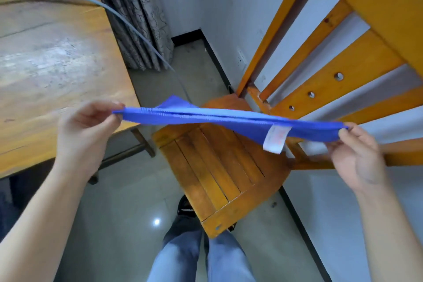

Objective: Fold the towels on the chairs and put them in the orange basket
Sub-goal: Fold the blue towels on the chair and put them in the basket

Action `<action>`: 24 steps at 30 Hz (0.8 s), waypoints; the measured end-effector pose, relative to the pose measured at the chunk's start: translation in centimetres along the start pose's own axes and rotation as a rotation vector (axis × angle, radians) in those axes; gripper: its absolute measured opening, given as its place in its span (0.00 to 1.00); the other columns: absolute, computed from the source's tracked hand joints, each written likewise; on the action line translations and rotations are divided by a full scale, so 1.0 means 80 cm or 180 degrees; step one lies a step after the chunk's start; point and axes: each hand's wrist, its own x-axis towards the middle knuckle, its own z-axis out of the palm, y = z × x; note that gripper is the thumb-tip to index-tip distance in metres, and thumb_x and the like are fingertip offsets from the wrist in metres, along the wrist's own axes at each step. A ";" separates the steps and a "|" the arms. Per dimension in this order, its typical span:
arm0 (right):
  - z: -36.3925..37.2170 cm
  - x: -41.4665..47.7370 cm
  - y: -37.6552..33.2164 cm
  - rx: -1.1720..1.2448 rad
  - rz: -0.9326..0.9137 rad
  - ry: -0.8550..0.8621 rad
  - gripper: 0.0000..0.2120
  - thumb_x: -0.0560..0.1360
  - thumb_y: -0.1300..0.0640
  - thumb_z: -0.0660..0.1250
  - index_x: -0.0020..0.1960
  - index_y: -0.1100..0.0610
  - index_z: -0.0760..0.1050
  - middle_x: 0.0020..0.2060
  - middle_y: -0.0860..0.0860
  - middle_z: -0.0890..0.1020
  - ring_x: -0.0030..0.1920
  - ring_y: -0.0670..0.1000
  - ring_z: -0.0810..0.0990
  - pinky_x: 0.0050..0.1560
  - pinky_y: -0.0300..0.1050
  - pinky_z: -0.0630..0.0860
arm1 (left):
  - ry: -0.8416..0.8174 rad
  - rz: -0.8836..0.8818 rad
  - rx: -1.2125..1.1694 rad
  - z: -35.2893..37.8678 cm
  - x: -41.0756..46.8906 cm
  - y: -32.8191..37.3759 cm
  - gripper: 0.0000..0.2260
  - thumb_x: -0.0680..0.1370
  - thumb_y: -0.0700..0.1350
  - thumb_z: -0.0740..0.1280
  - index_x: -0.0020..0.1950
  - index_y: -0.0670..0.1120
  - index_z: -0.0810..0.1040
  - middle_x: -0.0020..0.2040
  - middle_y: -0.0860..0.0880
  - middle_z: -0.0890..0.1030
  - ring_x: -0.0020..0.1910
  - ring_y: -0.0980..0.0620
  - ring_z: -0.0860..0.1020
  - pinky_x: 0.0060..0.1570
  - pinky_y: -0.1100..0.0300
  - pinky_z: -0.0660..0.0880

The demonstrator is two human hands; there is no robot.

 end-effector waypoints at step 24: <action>-0.005 -0.014 0.254 -0.1708 0.1816 0.1396 0.10 0.76 0.62 0.64 0.37 0.52 0.72 0.37 0.52 0.76 0.37 0.50 0.73 0.35 0.38 0.71 | 0.0292 -0.2138 0.0870 0.021 -0.035 -0.228 0.10 0.73 0.29 0.64 0.40 0.44 0.77 0.36 0.48 0.77 0.38 0.51 0.74 0.44 0.61 0.73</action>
